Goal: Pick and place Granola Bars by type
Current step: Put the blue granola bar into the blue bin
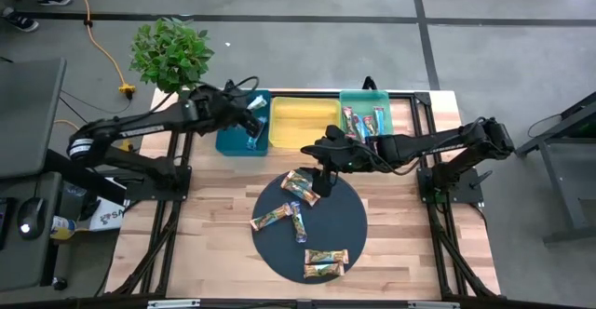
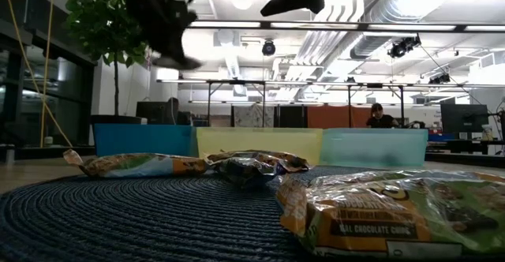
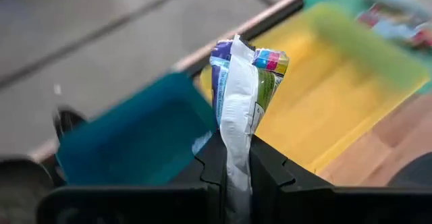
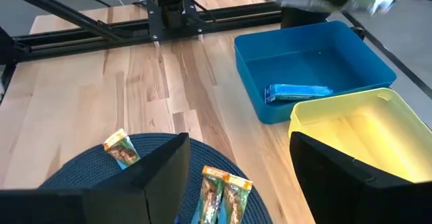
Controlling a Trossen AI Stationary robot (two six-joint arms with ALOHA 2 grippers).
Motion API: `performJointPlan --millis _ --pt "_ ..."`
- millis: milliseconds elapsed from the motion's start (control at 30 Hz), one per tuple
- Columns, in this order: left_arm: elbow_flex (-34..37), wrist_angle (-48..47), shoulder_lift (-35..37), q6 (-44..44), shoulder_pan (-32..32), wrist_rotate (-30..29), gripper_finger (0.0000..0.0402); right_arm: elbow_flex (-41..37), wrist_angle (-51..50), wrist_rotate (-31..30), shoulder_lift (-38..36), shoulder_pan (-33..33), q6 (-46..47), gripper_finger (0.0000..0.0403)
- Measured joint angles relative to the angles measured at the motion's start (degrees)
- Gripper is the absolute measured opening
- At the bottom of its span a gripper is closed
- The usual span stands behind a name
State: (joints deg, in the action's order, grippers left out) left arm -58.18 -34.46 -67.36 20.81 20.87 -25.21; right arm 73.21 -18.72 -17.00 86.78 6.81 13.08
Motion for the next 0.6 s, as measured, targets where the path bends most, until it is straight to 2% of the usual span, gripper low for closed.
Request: performJointPlan --millis 367,600 --pt "11.24 5.29 -6.42 9.58 9.3 8.07 0.0031 0.0 0.02 0.33 -0.02 0.35 0.0 0.0243" --pt "13.69 9.69 -11.61 12.35 13.15 14.39 0.0031 0.0 0.02 1.05 -0.02 0.35 0.14 0.0243"
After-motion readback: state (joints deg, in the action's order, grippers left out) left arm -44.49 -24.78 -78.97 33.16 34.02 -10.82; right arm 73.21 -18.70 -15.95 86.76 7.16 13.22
